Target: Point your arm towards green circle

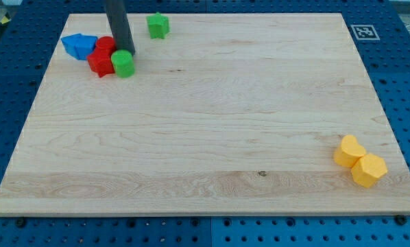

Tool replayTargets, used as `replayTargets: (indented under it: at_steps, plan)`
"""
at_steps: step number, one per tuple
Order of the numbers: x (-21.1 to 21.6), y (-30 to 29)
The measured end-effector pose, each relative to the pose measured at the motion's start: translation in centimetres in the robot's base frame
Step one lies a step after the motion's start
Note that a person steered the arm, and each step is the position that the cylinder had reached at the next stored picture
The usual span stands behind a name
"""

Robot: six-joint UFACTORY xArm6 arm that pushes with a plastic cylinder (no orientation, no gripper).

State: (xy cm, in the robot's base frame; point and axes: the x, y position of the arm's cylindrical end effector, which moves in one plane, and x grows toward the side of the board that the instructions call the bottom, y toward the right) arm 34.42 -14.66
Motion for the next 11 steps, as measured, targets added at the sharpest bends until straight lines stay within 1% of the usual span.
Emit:
replayTargets:
  at_steps: [1, 2, 3, 4, 5, 6, 7, 8, 9, 10, 11]
  plan:
    - [4.5, 3.5]
    - [7.0, 7.2]
    - [7.2, 9.7]
    - [7.0, 10.4]
    - [13.0, 8.5]
    - [18.7, 4.2]
    - [19.7, 0.6]
    - [13.3, 0.5]
    - [9.7, 0.4]
    - [9.2, -0.6]
    - [9.5, -3.1]
